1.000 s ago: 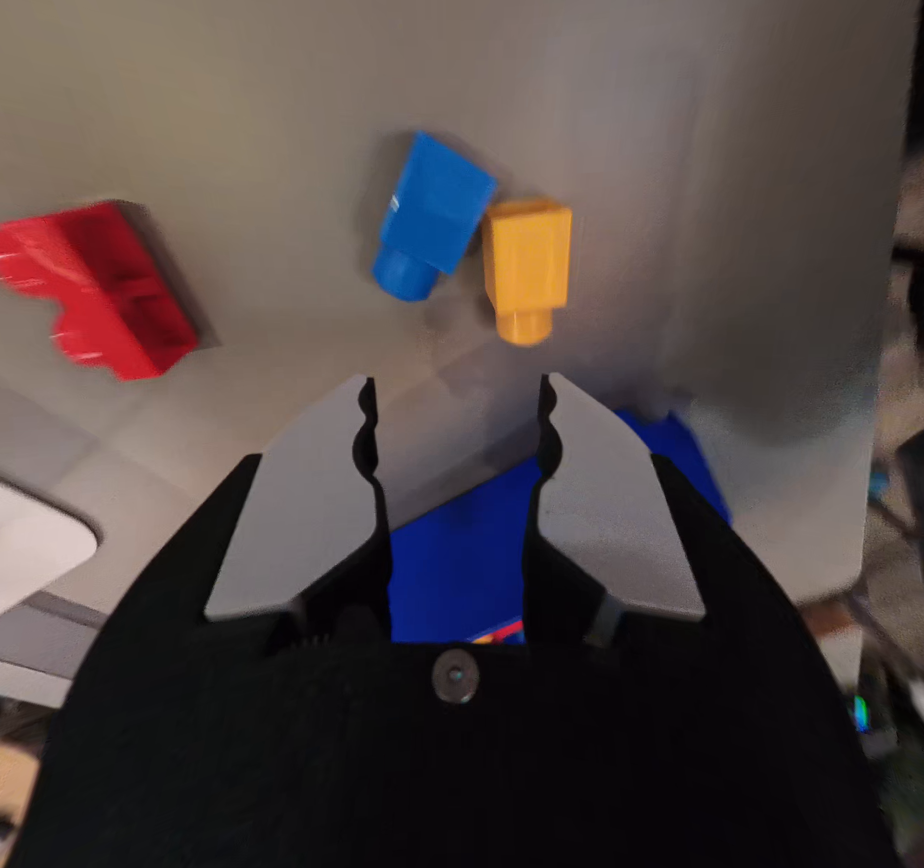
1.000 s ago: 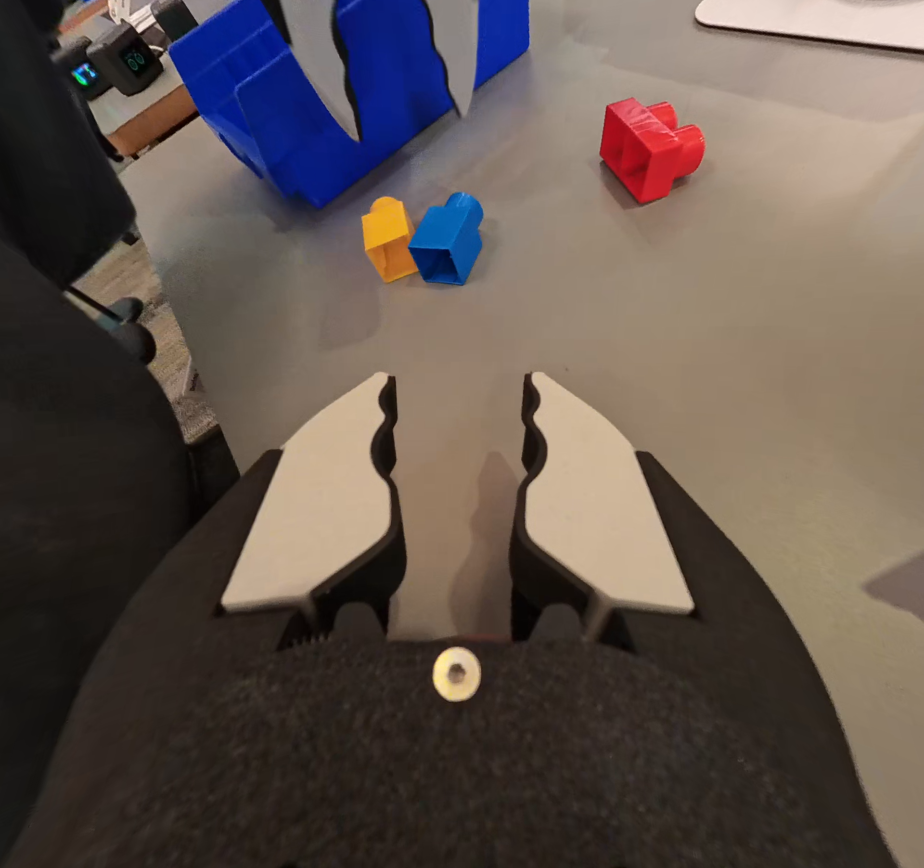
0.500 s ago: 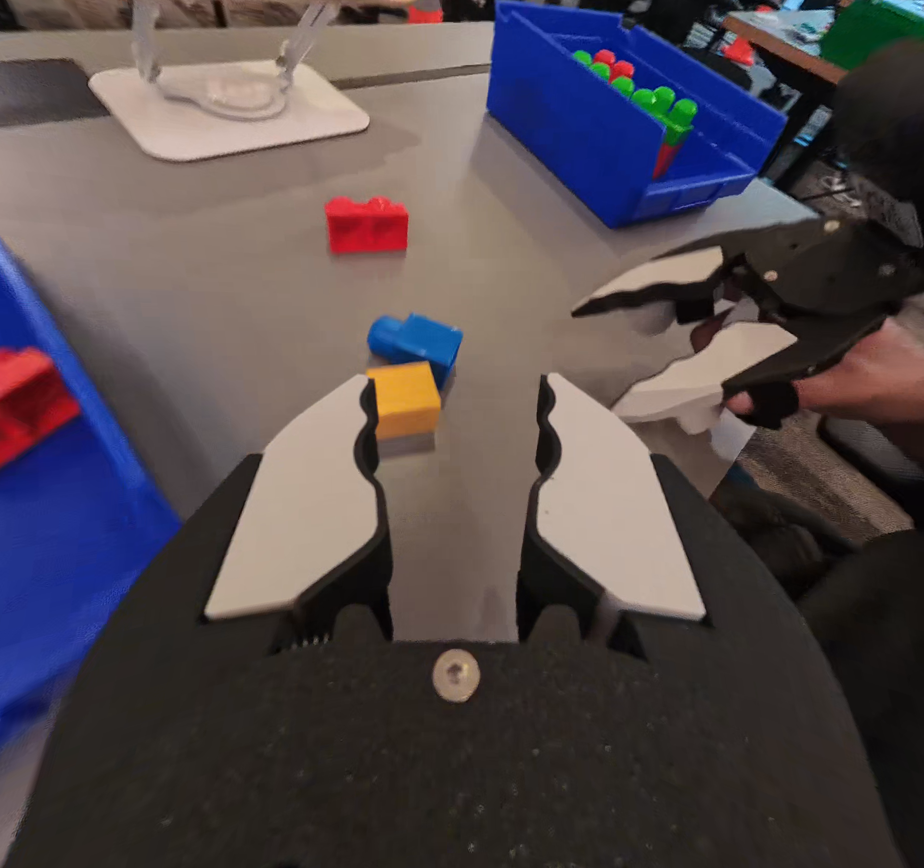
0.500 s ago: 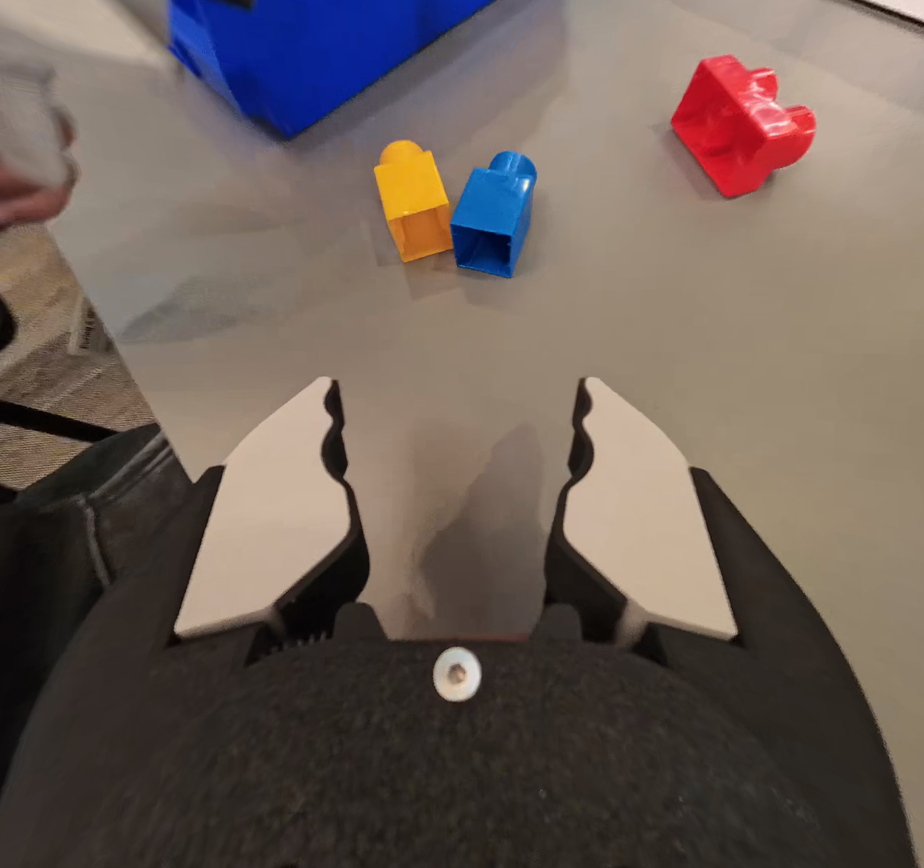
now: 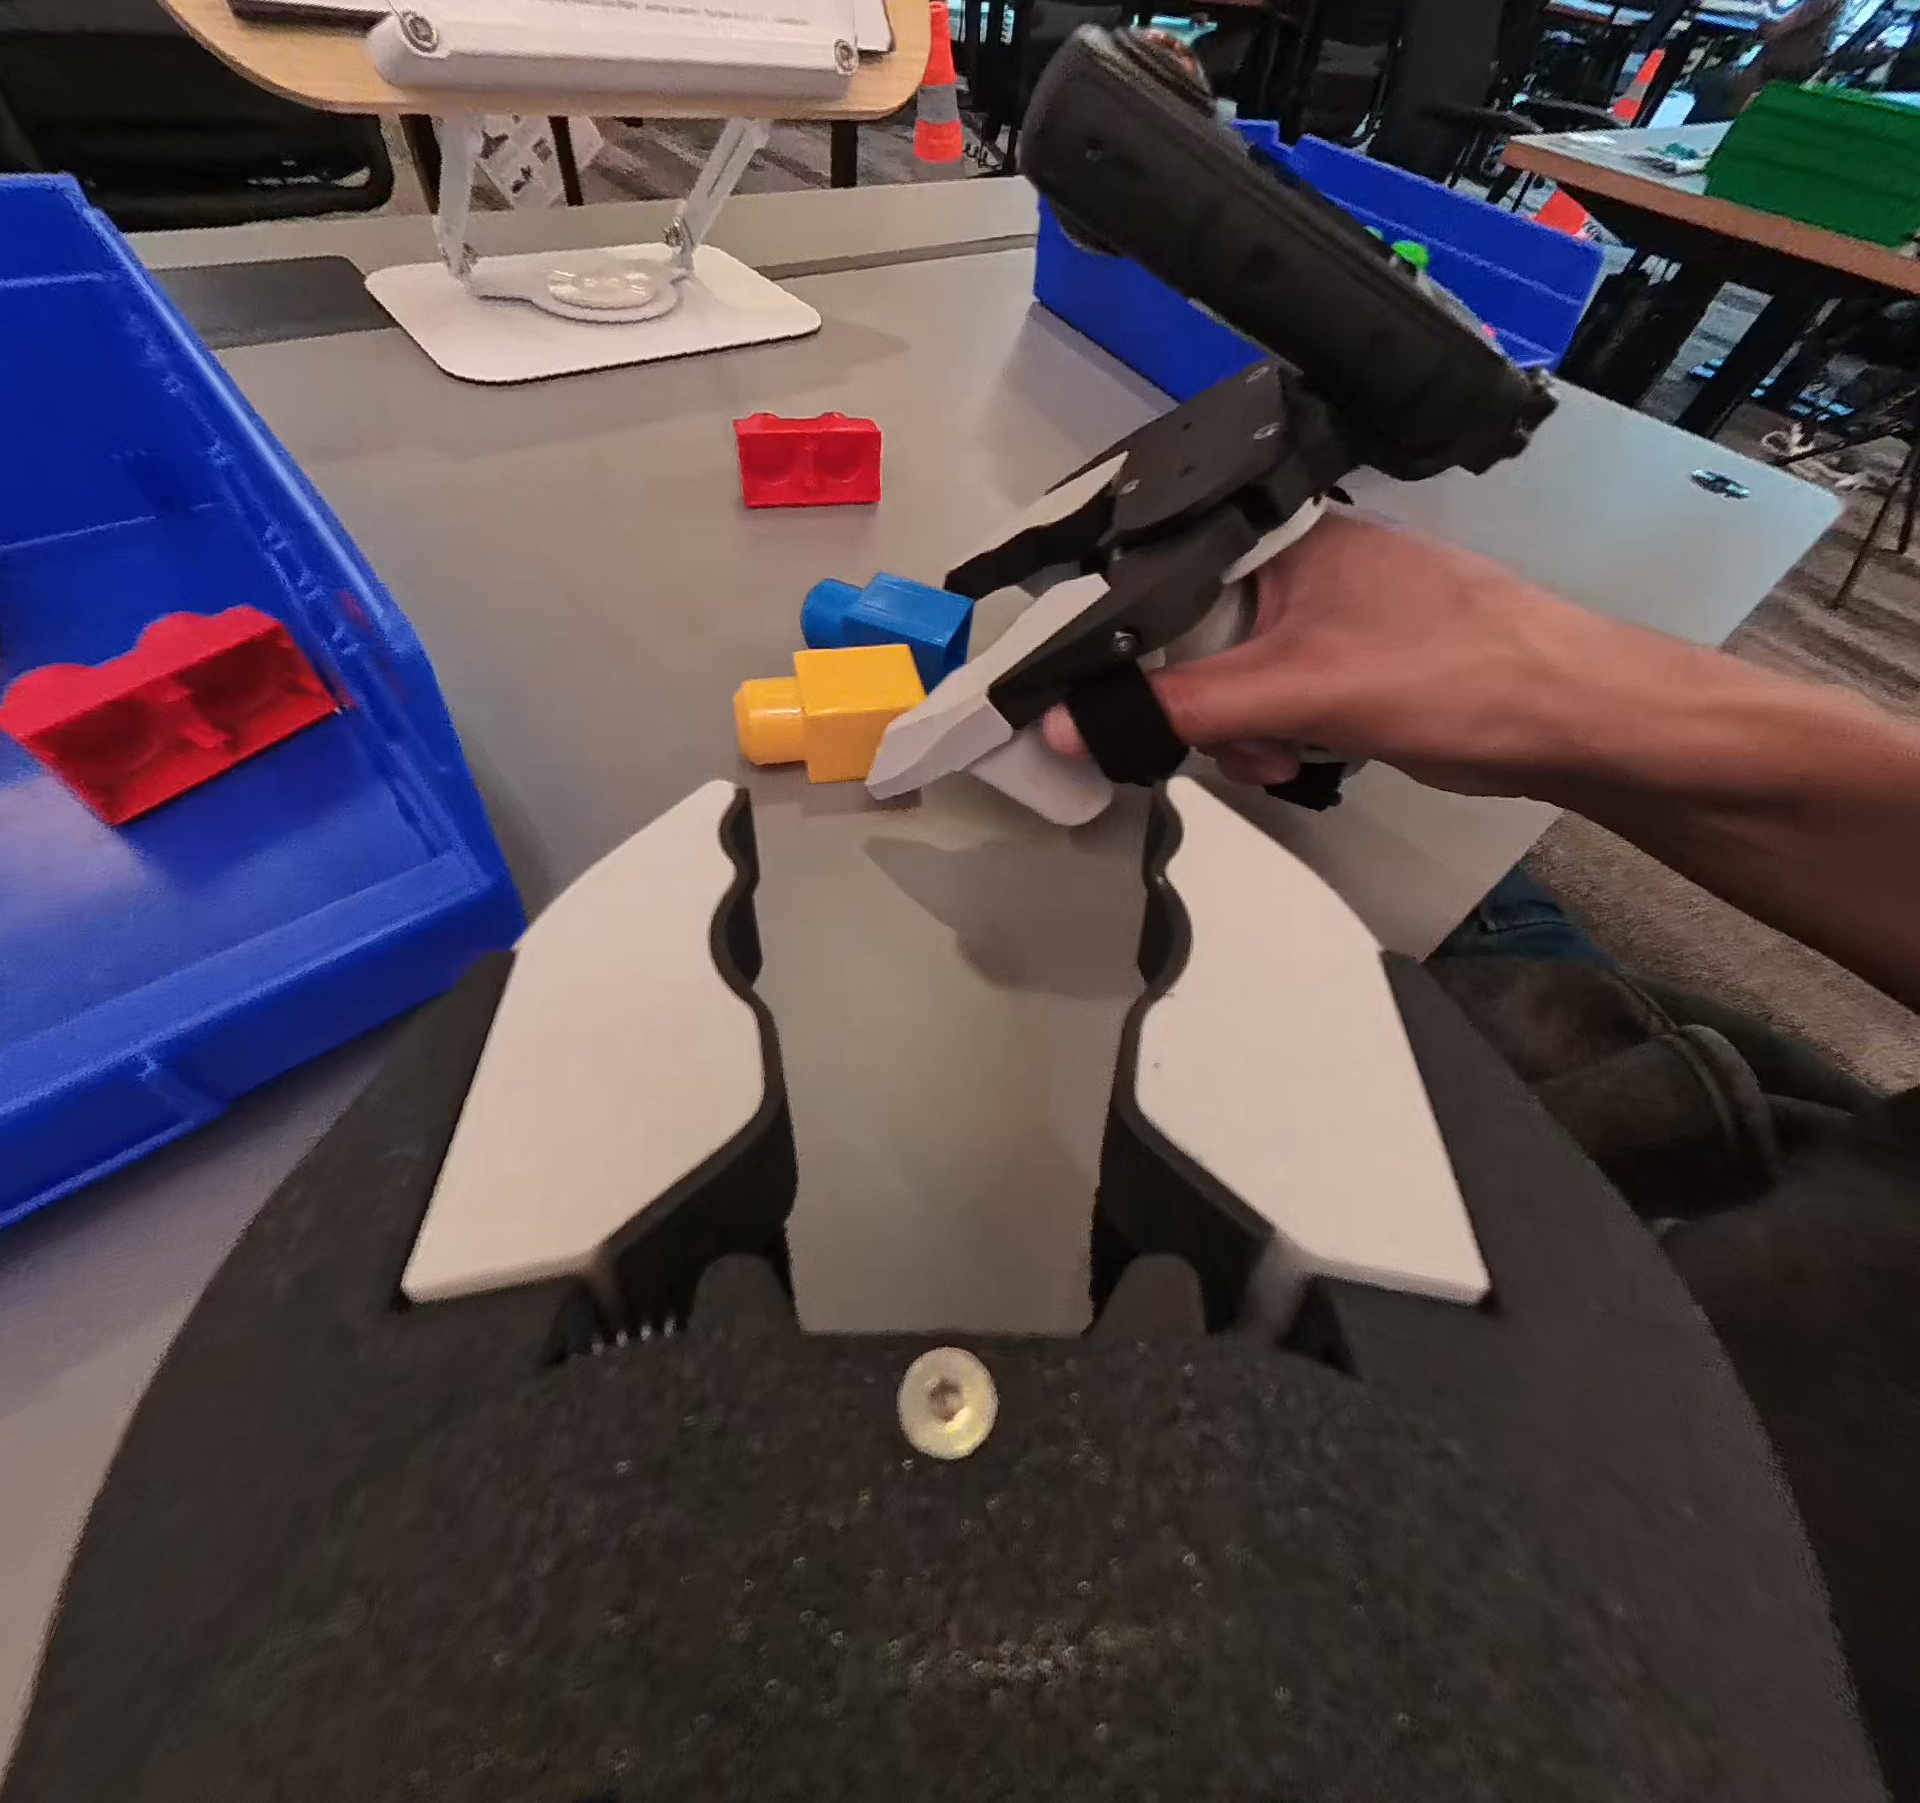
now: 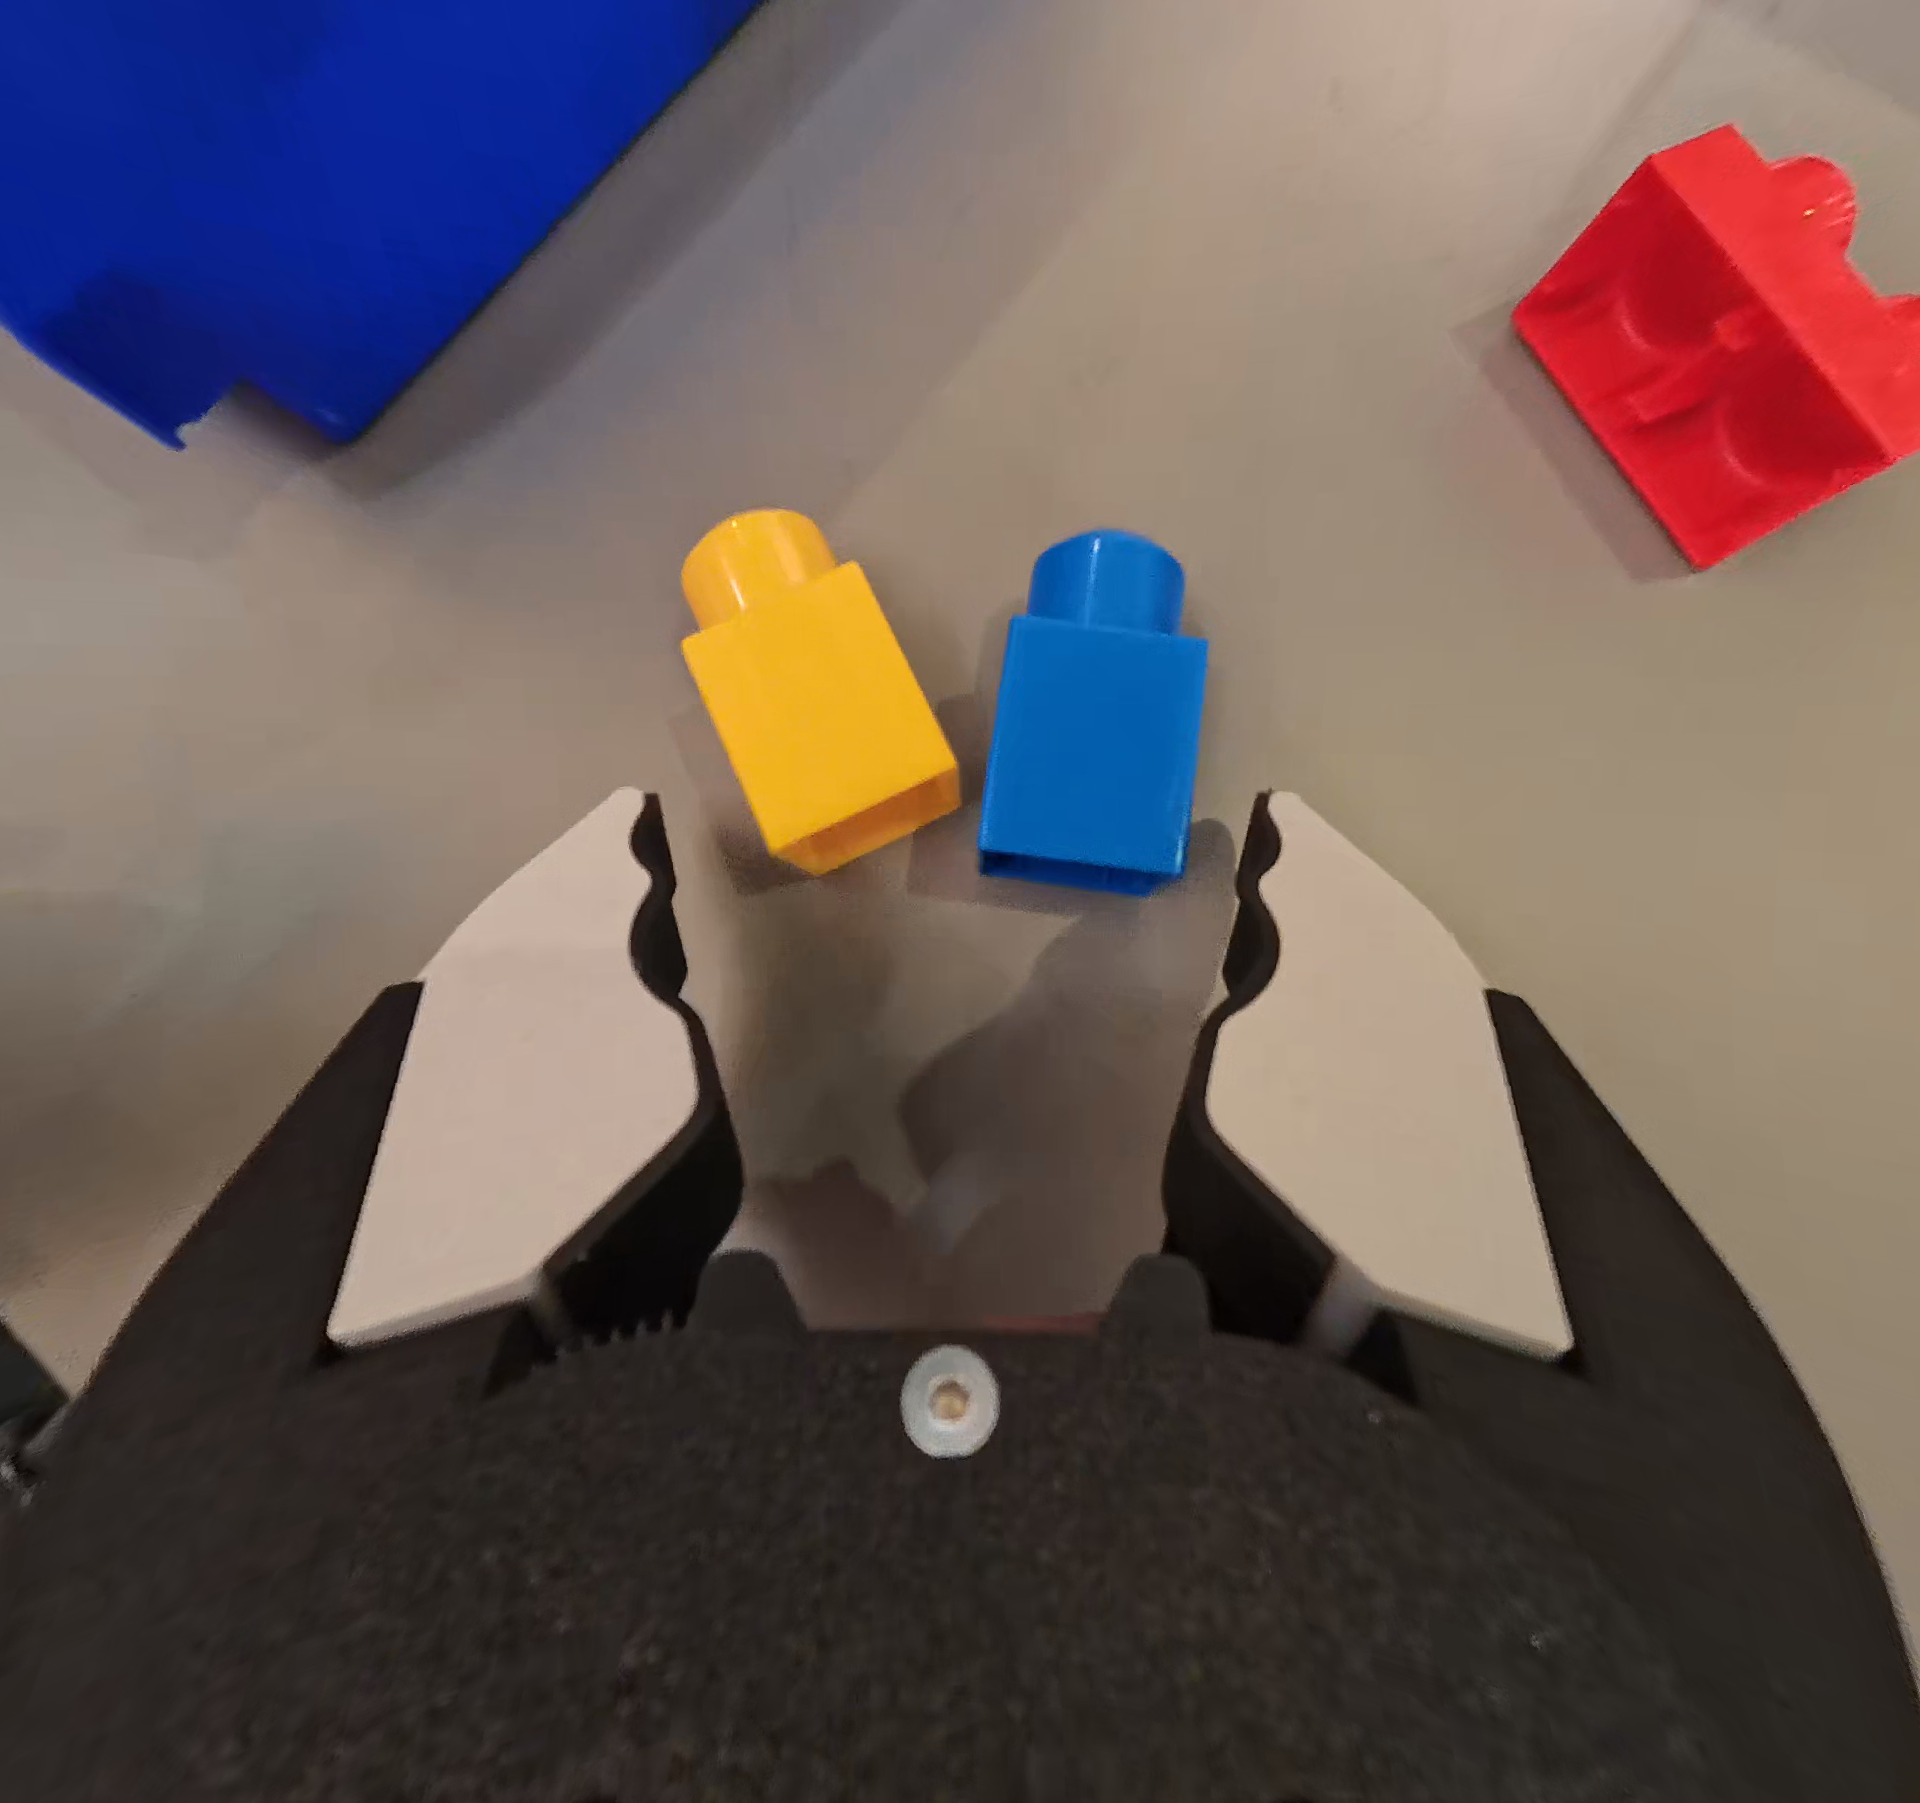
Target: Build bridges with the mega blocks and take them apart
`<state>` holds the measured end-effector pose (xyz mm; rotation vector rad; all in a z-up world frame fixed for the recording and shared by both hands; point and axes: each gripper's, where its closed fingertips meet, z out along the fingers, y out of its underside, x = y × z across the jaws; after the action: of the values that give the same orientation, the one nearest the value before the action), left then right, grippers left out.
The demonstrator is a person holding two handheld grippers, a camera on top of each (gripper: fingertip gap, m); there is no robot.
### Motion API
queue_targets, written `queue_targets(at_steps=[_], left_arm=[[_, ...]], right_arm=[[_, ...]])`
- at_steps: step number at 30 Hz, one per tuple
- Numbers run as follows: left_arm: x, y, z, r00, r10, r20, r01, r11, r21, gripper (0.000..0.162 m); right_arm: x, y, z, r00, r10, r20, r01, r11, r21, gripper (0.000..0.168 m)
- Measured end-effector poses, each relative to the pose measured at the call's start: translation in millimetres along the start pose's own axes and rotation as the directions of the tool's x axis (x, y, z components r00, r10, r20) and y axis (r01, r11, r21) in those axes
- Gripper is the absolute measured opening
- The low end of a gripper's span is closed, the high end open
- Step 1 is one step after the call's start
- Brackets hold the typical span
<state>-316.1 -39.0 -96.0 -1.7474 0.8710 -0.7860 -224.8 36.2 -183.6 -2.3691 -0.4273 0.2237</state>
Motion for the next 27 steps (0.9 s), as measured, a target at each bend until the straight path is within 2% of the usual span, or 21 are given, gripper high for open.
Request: queue_targets(at_steps=[5, 12, 18, 22, 27], left_arm=[[0, 9, 7, 0.995, -0.078, -0.057, 0.076, 0.997, -0.031, 0.079], [7, 10, 10, 0.981, -0.146, -0.127, 0.141, 0.989, -0.043, 0.079], [17, 16, 13, 0.976, -0.144, -0.165, 0.134, 0.989, -0.068, 0.079], [21, 20, 15, 0.975, -0.138, -0.174, 0.124, 0.988, -0.089, 0.079], [15, 19, 15, 0.987, -0.094, -0.127, 0.085, 0.994, -0.076, 0.08]], right_arm=[[-4, -3, 12, 0.999, -0.03, 0.016, 0.031, 0.999, -0.04, 0.104], [0, -11, 24, 0.998, -0.06, 0.0, 0.06, 0.997, -0.05, 0.091], [-5, -12, 27, 0.99, -0.125, 0.065, 0.13, 0.988, -0.081, 0.097], [-5, -11, 21, 0.981, -0.176, 0.08, 0.181, 0.981, -0.067, 0.094], [-5, -4, 6, 0.991, -0.131, 0.041, 0.133, 0.99, -0.054, 0.092]])
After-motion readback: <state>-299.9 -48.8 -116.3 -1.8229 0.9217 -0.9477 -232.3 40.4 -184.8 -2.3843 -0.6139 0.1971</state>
